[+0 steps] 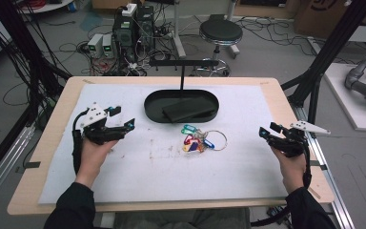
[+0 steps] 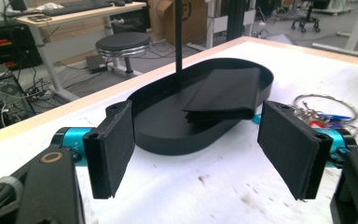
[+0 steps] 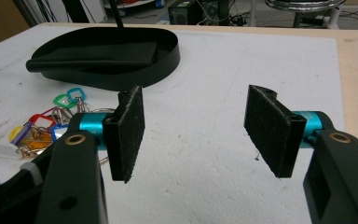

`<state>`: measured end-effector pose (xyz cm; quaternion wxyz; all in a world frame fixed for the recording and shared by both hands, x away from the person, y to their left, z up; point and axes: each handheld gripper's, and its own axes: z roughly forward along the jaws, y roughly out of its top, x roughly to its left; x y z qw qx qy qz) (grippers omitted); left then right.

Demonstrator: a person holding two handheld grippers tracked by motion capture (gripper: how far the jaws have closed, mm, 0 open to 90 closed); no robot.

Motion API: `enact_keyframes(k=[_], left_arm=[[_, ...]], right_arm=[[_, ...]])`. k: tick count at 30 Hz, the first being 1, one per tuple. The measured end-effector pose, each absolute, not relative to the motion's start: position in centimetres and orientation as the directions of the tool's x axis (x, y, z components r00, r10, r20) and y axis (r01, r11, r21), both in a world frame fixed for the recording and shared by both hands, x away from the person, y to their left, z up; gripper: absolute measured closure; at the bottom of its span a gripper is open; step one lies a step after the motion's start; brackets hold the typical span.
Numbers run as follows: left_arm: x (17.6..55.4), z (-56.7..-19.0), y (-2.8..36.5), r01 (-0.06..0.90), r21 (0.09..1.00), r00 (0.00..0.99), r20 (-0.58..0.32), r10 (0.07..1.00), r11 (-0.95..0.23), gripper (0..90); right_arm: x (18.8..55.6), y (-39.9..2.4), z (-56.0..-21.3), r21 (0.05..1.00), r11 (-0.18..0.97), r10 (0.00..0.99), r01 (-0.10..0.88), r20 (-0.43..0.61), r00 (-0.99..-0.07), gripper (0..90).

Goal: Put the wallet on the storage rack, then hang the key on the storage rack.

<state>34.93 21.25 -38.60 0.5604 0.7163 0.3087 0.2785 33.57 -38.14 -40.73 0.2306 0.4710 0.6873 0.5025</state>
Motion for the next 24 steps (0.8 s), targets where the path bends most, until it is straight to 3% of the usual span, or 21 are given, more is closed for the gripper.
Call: enact_keyframes(k=[8,16,24], left_arm=[[31.5,-39.2,21.7,0.126,0.978,0.644,0.048,0.763,-0.169,27.4],[30.5,-40.5,21.9,0.144,0.957,0.627,0.107,0.772,-0.25,27.4],[30.1,-40.9,21.2,0.145,0.956,0.638,0.108,0.762,-0.257,27.4]], right_arm=[[33.6,-37.6,-40.8,0.906,0.062,0.878,0.418,0.15,-0.455,38.7],[34.1,-36.2,-41.2,0.897,0.091,0.871,0.433,0.139,-0.472,39.9],[35.3,-33.9,-42.6,0.865,0.136,0.849,0.483,0.149,-0.506,48.2]])
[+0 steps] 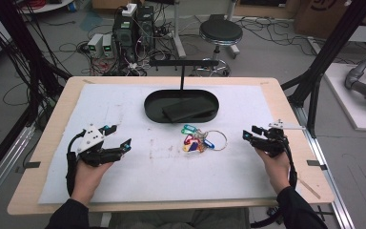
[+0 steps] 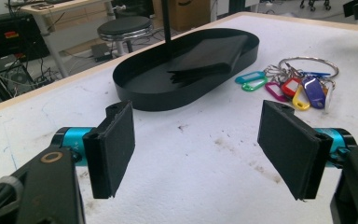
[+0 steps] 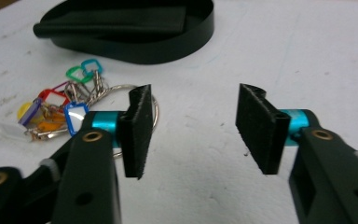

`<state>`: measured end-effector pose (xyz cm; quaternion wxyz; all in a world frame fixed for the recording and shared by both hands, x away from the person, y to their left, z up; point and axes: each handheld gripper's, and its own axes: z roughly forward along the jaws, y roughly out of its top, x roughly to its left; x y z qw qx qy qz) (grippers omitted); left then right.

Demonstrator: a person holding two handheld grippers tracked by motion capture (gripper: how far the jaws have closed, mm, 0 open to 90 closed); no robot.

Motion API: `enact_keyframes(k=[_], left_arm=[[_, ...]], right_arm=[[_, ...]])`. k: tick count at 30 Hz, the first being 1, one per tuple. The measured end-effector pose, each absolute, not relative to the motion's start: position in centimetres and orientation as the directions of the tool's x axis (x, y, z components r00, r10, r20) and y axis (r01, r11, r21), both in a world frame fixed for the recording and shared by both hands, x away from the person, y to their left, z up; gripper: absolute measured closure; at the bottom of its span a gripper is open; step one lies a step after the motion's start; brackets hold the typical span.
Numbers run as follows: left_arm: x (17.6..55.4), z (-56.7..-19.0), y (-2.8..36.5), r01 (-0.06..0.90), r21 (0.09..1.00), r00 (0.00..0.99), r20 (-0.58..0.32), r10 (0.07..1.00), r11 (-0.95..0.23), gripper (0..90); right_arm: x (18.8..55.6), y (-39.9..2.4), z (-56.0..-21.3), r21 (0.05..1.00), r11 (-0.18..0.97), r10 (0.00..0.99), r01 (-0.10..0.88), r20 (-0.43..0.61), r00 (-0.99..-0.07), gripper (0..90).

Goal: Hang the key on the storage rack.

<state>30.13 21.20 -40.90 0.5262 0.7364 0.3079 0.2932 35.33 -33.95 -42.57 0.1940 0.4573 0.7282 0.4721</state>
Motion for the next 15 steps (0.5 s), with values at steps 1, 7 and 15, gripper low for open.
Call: enact_keyframes(k=[1,7,15], left_arm=[[30.1,-40.9,21.1,0.144,0.955,0.639,0.111,0.762,-0.26,27.4],[30.0,-41.0,20.8,0.142,0.955,0.643,0.111,0.758,-0.261,27.5],[29.7,-40.9,20.5,0.137,0.954,0.647,0.117,0.753,-0.266,27.4]], right_arm=[[35.5,-33.7,-42.7,0.859,0.147,0.845,0.49,0.149,-0.514,51.2],[35.9,-31.6,-43.7,0.814,0.228,0.822,0.535,0.133,-0.553,59.6],[36.8,-29.8,-44.4,0.787,0.272,0.82,0.553,0.111,-0.561,64.4]])
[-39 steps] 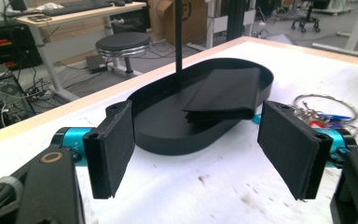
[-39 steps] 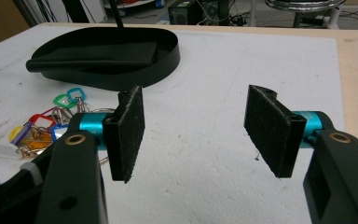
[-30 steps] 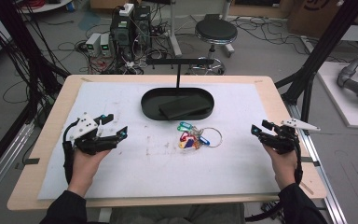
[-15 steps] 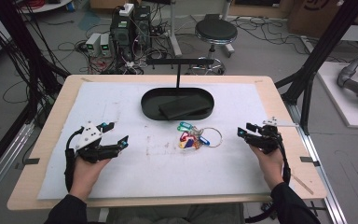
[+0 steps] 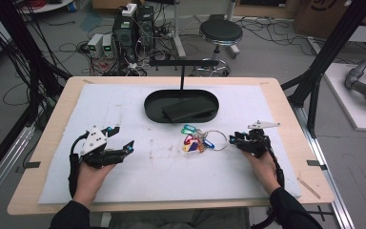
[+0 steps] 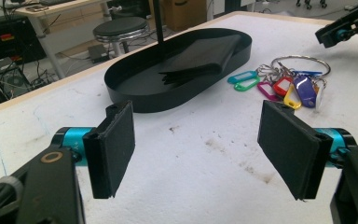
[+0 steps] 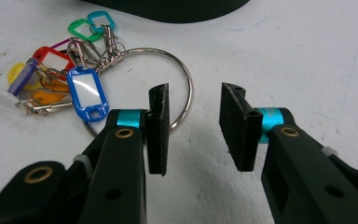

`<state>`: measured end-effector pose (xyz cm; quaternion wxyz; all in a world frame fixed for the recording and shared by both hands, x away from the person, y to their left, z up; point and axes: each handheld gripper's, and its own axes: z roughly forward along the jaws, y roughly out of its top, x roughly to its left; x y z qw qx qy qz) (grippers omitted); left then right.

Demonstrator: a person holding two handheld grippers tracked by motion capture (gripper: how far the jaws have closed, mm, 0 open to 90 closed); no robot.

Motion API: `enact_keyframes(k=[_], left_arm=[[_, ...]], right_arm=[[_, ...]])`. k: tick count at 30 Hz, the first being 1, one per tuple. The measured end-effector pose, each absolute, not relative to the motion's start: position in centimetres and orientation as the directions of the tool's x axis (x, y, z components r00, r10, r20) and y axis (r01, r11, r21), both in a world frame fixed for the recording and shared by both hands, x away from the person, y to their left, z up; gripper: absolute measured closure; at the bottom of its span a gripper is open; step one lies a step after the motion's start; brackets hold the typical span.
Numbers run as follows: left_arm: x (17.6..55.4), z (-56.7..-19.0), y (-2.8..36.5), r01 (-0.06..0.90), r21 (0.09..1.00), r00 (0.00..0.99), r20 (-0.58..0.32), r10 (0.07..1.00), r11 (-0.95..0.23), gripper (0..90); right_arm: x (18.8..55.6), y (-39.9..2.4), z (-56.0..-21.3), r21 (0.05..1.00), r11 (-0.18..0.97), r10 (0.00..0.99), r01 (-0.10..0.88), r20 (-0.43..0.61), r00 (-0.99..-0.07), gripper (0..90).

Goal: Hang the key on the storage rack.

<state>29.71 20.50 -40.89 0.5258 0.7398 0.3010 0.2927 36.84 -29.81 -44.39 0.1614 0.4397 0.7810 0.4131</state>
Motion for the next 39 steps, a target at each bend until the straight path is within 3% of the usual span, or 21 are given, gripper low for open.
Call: enact_keyframes(k=[10,26,29,32,35,39], left_arm=[[29.5,-41.0,20.5,0.139,0.956,0.653,0.108,0.75,-0.259,27.5],[29.4,-41.2,20.3,0.131,0.955,0.665,0.115,0.738,-0.267,27.5],[29.5,-41.3,20.2,0.132,0.954,0.668,0.114,0.735,-0.269,27.5],[29.5,-41.3,20.0,0.132,0.953,0.671,0.116,0.733,-0.272,27.5],[29.5,-41.3,19.9,0.131,0.953,0.675,0.116,0.728,-0.273,27.5],[29.6,-41.4,19.7,0.135,0.952,0.683,0.112,0.722,-0.275,27.5]], right_arm=[[38.2,-27.1,-44.8,0.734,0.343,0.833,0.587,0.051,-0.55,66.2],[38.1,-26.8,-44.7,0.722,0.361,0.841,0.59,0.021,-0.54,90.0],[37.9,-27.2,-44.1,0.757,0.34,0.845,0.558,0.015,-0.535,90.0],[38.0,-27.4,-44.3,0.739,0.326,0.848,0.59,0.047,-0.527,90.0],[38.0,-27.0,-44.5,0.736,0.323,0.856,0.595,0.04,-0.515,78.2],[38.1,-26.3,-45.1,0.712,0.372,0.851,0.596,-0.004,-0.525,79.4]])
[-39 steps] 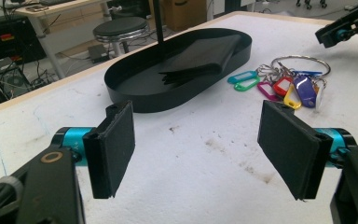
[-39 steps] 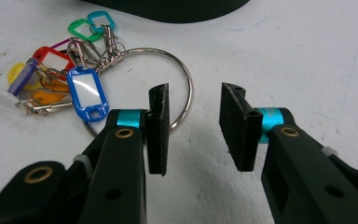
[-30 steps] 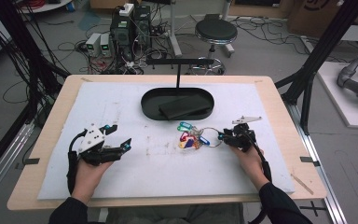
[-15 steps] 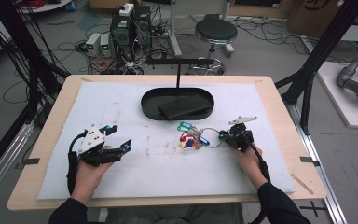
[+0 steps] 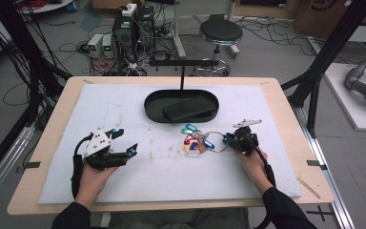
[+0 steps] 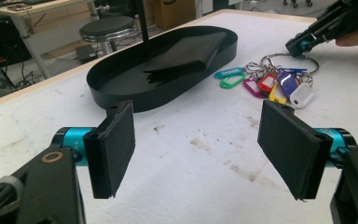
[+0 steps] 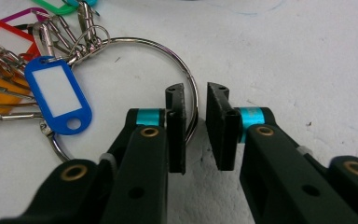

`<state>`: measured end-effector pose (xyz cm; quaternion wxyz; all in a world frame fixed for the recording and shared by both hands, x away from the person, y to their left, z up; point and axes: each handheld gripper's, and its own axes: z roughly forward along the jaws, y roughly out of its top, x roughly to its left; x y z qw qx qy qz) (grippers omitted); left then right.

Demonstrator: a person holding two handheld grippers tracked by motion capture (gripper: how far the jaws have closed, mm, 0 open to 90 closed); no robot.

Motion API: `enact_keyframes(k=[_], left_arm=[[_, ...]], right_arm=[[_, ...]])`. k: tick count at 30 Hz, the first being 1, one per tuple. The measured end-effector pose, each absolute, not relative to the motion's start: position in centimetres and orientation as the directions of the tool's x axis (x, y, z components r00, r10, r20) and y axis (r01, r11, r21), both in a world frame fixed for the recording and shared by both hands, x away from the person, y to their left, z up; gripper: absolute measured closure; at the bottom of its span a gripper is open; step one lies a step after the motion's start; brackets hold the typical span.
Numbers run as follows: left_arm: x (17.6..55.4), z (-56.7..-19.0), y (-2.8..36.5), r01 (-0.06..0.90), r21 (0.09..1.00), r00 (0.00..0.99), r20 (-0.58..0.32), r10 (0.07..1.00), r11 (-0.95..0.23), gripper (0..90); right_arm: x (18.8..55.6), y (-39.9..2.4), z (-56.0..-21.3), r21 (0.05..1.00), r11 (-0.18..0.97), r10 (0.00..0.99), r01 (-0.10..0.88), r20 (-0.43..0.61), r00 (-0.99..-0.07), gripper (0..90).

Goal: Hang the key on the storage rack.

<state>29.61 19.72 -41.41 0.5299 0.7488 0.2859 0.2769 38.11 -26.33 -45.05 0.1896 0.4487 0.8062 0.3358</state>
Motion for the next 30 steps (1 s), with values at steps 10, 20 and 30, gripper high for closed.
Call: enact_keyframes(k=[10,20,30], left_arm=[[29.5,-41.4,19.7,0.131,0.953,0.687,0.112,0.718,-0.274,27.6],[29.4,-41.5,19.6,0.131,0.952,0.69,0.112,0.715,-0.276,27.6],[29.4,-41.5,19.6,0.127,0.954,0.69,0.112,0.715,-0.272,27.6]], right_arm=[[38.7,-26.8,-45.2,0.733,0.372,0.84,0.57,-0.005,-0.542,86.4],[39.0,-26.8,-45.3,0.733,0.355,0.836,0.58,0.029,-0.548,88.2],[38.2,-27.6,-43.7,0.826,0.253,0.83,0.504,0.082,-0.551,88.2]])
